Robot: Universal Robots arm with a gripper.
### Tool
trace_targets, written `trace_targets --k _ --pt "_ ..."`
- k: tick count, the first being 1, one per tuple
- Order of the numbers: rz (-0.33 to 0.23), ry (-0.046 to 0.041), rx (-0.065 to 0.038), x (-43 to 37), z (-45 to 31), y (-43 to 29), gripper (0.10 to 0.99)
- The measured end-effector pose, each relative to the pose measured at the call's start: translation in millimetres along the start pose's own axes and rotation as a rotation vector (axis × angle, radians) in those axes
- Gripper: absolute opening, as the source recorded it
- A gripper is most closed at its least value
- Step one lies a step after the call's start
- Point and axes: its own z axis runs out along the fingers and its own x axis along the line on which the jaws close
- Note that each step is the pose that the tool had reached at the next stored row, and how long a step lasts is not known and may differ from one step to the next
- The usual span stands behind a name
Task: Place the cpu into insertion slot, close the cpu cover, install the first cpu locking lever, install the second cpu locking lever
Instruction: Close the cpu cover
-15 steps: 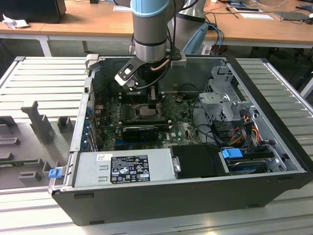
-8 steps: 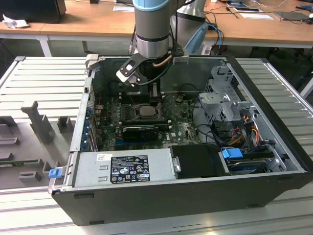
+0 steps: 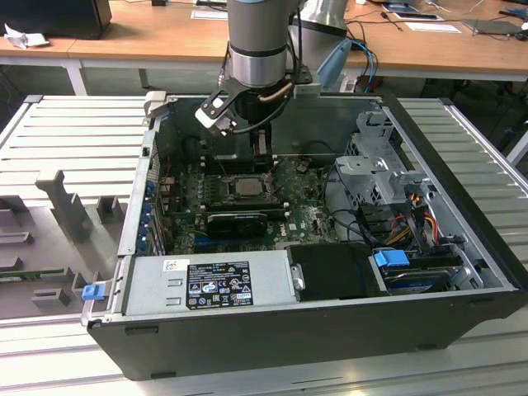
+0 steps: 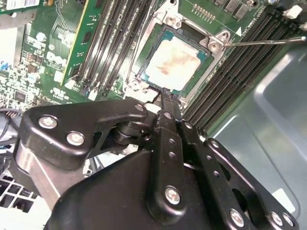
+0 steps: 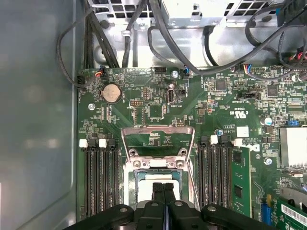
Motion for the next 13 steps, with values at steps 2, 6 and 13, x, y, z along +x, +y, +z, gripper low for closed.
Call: trace_targets --k 2,6,13 --pt "0.000 0.0000 0.000 0.1 -4.4 0.3 0.106" --pt "0.000 0.0000 0.000 0.3 -5.5 1.4 0.106" --pt "0.000 -0.0003 0.000 0.6 -9.1 4.2 0.106"
